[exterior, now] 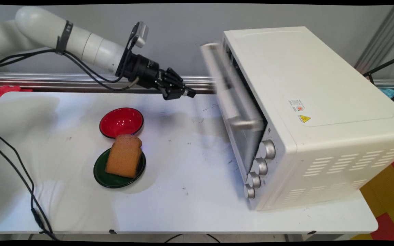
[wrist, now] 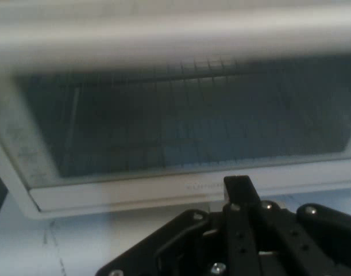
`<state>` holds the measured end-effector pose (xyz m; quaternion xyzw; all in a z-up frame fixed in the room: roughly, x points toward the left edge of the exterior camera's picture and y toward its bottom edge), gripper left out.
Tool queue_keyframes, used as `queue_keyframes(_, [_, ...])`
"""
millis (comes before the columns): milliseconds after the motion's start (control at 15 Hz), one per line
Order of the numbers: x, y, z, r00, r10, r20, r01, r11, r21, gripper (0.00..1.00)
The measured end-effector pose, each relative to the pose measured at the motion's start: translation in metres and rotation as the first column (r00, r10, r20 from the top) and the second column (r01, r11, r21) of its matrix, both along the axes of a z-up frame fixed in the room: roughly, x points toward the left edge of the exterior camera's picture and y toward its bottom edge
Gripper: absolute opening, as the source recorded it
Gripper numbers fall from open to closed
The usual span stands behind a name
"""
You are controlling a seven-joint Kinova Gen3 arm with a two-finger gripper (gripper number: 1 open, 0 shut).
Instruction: Close the oven
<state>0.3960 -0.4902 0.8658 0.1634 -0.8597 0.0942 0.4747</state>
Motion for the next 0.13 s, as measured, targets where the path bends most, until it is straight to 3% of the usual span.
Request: queue_keyframes(133, [-0.0018, -0.0030, 0.0032, 1.000, -0.001, -0.001, 0.001, 1.000, -0.009, 0.00])
